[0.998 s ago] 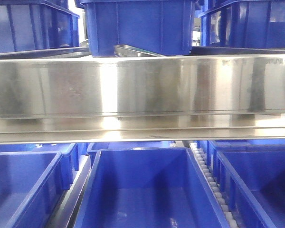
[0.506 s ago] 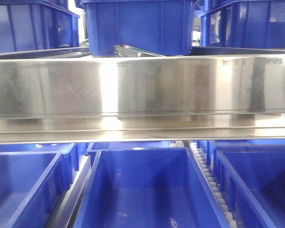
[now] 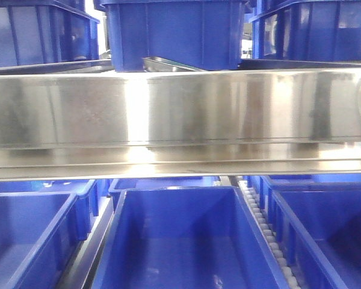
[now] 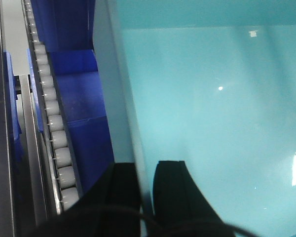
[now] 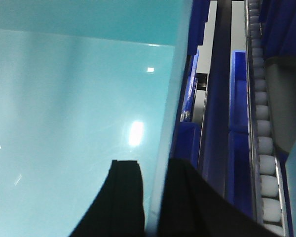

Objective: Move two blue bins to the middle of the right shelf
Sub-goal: 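Hold the bin with both grippers while the base turns away from the shelf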

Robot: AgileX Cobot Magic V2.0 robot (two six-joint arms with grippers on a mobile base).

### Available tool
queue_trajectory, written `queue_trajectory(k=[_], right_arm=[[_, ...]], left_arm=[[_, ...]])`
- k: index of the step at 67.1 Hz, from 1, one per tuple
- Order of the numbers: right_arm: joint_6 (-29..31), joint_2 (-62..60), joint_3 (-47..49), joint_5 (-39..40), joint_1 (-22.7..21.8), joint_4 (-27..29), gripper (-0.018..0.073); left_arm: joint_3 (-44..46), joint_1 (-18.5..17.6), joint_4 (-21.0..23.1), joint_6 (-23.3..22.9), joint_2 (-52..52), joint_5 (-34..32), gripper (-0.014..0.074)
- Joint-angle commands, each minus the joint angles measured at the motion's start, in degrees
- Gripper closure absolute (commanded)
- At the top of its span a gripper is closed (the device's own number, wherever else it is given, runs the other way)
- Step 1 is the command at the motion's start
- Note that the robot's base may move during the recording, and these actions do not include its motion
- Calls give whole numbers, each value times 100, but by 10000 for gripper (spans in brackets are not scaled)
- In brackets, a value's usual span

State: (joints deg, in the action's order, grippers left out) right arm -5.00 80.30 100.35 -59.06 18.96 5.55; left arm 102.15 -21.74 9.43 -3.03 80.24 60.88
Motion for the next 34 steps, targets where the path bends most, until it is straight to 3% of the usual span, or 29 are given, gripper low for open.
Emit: queue_trajectory(k=[1,34], right_arm=[[131,-96,25,168,-58,-170,711],[131,-86,25,168,-58,-170,711]], left_arm=[[65,7,-248,107,-102,-234,707],[65,7,-248,107,-102,-234,707]])
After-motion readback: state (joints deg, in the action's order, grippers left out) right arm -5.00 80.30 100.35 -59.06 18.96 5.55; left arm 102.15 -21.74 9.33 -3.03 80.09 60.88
